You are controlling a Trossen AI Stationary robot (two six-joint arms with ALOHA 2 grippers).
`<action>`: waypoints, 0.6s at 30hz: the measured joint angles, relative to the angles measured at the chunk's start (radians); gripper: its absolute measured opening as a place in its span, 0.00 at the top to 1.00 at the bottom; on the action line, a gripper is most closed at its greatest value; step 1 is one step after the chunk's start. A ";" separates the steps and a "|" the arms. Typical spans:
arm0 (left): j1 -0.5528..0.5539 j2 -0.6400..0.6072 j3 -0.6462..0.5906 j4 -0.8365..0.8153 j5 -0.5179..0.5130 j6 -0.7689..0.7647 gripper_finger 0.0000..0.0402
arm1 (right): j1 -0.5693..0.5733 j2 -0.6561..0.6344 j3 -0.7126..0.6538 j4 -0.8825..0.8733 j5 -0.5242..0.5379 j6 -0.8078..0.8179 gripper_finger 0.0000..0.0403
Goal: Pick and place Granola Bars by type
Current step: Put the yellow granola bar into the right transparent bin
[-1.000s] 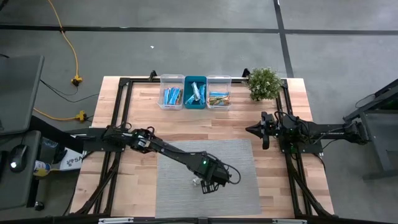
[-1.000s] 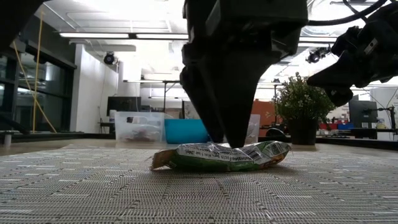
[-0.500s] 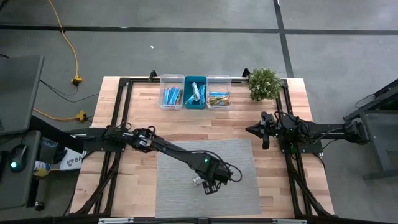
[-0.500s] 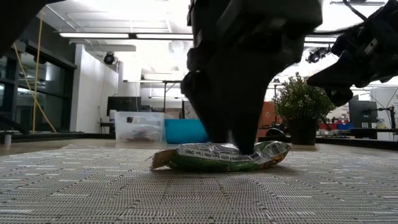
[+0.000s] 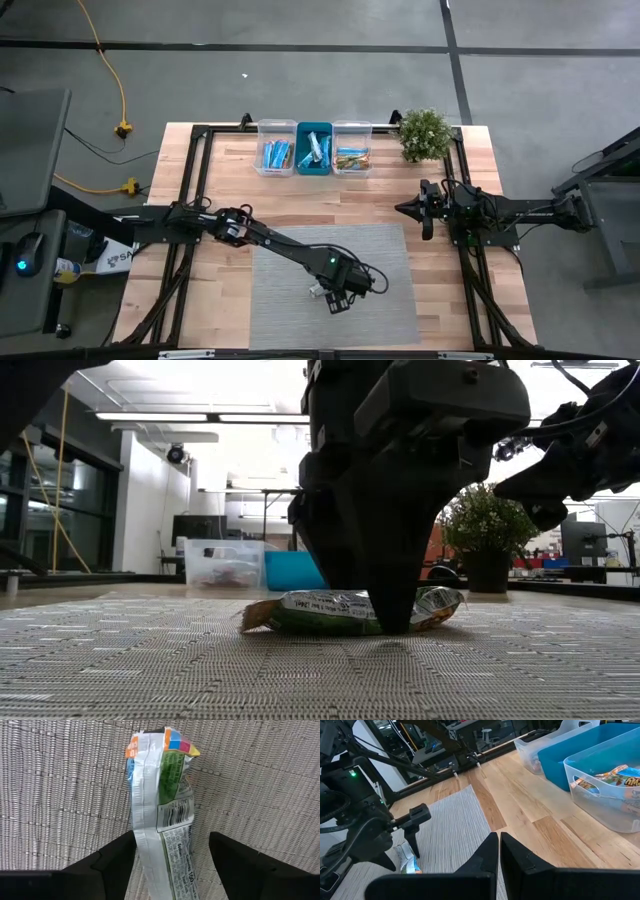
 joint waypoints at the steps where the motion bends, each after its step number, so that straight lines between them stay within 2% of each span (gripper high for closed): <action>1: 0.000 0.001 0.000 0.000 -0.001 0.000 0.38 | 0.000 0.000 0.000 0.000 0.000 0.000 1.00; 5: 0.006 0.001 0.000 -0.003 -0.001 0.000 0.41 | 0.000 0.000 0.000 0.000 0.000 0.000 1.00; 18: 0.005 0.003 -0.003 -0.012 -0.054 -0.020 0.62 | 0.000 0.000 0.000 0.000 0.000 0.000 1.00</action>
